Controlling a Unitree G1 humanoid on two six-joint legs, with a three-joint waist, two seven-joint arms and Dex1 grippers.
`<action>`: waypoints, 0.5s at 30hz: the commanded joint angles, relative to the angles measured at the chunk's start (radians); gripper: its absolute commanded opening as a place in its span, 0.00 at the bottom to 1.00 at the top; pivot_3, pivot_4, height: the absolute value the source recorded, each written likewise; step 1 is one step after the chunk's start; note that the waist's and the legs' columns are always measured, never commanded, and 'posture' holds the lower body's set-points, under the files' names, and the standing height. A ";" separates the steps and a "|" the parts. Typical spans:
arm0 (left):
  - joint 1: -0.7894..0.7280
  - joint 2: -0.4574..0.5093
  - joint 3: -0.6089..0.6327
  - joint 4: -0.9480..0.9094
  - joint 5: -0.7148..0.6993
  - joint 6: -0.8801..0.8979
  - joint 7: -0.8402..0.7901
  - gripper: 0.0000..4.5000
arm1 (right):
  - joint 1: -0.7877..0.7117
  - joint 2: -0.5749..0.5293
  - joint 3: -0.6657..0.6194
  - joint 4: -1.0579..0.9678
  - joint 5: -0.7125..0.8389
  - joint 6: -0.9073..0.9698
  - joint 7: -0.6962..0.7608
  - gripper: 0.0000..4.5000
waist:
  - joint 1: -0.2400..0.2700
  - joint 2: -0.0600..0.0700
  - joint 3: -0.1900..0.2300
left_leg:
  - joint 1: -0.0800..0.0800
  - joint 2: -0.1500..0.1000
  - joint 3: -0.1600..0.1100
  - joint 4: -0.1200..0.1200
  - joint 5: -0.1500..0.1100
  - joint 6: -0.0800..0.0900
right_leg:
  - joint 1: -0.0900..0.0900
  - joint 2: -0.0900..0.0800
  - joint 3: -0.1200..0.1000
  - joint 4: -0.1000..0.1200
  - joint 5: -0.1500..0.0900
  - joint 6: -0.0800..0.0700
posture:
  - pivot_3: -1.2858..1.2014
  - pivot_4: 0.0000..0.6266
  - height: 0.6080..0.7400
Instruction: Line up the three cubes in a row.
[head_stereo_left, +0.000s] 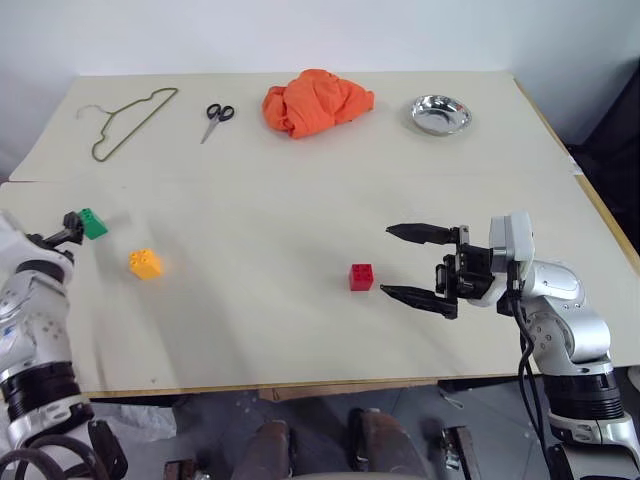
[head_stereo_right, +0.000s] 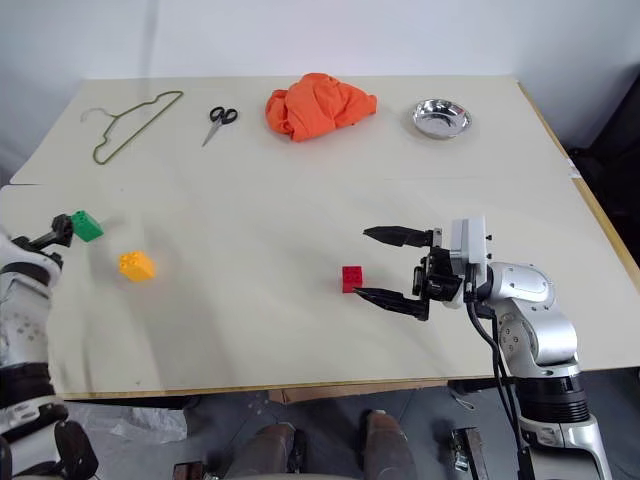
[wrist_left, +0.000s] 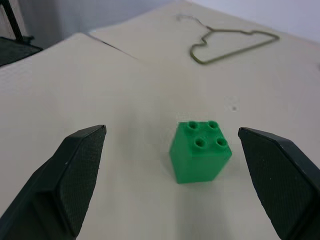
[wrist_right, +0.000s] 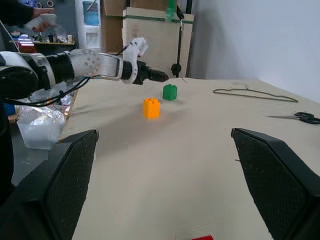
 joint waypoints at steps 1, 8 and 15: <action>-0.094 0.025 -0.030 0.136 0.059 -0.076 -0.018 1.00 | -0.004 0.005 -0.001 -0.022 0.005 -0.006 -0.007 0.99 | 0.003 0.000 0.000 | 0.000 0.000 0.000 0.000 0.000 0.000 | 0.000 0.000 -0.001 0.000 0.000 0.000 | 0.52 0.24 1.00; -0.222 0.049 -0.100 0.342 0.131 -0.149 -0.101 1.00 | -0.001 0.019 0.012 -0.044 0.005 -0.004 -0.029 0.99 | 0.000 -0.001 0.000 | 0.000 0.000 0.000 0.000 0.000 0.000 | 0.000 0.000 -0.006 0.000 0.000 0.000 | 0.52 0.24 1.00; -0.275 0.059 -0.113 0.436 0.167 -0.208 -0.084 0.81 | 0.013 0.020 0.016 -0.063 0.011 -0.002 -0.047 1.00 | -0.002 -0.001 0.000 | -0.001 0.000 0.001 0.000 0.000 0.000 | -0.001 0.000 -0.009 0.001 0.000 0.000 | 0.52 0.24 1.00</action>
